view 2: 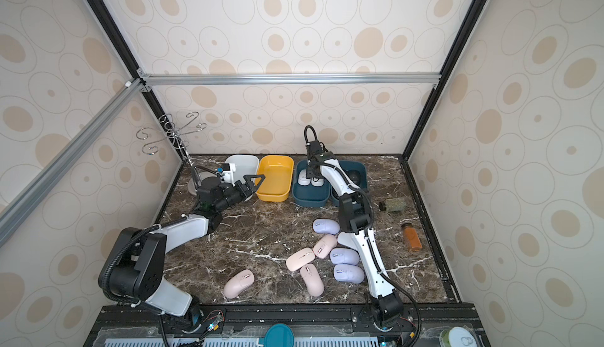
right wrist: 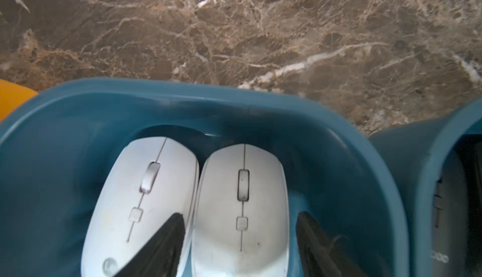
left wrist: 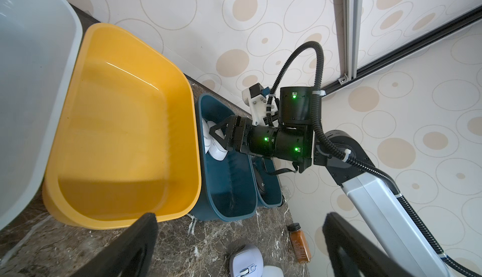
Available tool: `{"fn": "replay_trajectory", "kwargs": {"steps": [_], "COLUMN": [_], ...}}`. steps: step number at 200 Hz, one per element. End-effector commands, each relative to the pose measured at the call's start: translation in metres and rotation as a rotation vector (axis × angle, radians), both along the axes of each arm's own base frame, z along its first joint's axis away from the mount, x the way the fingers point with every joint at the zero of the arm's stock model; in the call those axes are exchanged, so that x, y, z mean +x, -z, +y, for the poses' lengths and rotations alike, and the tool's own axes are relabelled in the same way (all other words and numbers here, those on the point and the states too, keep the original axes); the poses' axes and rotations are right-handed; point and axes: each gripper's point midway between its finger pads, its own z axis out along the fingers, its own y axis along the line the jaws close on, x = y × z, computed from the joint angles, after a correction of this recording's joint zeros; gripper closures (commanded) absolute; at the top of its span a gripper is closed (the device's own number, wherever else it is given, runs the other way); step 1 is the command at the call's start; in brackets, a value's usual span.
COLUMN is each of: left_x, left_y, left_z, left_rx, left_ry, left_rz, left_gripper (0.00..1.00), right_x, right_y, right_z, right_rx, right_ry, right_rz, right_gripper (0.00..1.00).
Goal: Place the mice by color into the storage box
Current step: Place the mouse in the storage box.
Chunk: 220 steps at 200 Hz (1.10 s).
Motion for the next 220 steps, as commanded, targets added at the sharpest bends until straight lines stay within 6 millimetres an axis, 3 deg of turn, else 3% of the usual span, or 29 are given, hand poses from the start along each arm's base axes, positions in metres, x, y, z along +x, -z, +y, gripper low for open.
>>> {"fn": "replay_trajectory", "kwargs": {"steps": [1, 33, 61, 65, 98, 128, 164, 194, 220], "left_x": [0.005, 0.004, 0.001, 0.001, -0.004, -0.015, -0.027, -0.031, -0.031], "left_y": [-0.02, -0.026, -0.031, -0.032, -0.039, -0.043, -0.049, -0.046, -0.042], "left_z": [-0.003, -0.003, -0.003, -0.003, -0.009, -0.027, -0.046, -0.054, -0.056], "left_rx": [-0.017, -0.02, -0.021, -0.02, -0.024, -0.008, -0.033, -0.036, -0.028], "left_ry": [0.016, 0.017, 0.015, 0.013, 0.024, 0.066, 0.121, 0.141, 0.146], "left_rz": [-0.061, -0.074, -0.088, -0.09, -0.102, -0.11, -0.121, -0.112, -0.102], "left_gripper": [0.0, 0.0, 0.0, 0.0, 0.0, 0.0, 0.0, 0.0, 0.0], "right_x": [0.001, -0.006, -0.029, -0.036, -0.101, -0.181, -0.271, -0.319, -0.342], "right_y": [-0.032, -0.092, -0.129, -0.123, -0.131, -0.105, -0.051, -0.018, 0.006], "right_z": [0.0, 0.004, 0.011, 0.011, 0.002, -0.033, -0.075, -0.107, -0.121], "right_rx": [-0.008, 0.01, 0.021, 0.009, -0.03, -0.023, -0.015, -0.036, 0.023], "right_ry": [-0.019, -0.021, -0.037, -0.04, -0.011, 0.053, 0.138, 0.238, 0.297], "right_rz": [-0.045, -0.127, -0.182, -0.166, -0.145, -0.092, 0.063, 0.169, 0.254], "right_gripper": [0.3, 0.3, 0.3, 0.3, 0.3, 0.33, 0.35, 0.45, 0.72]}}
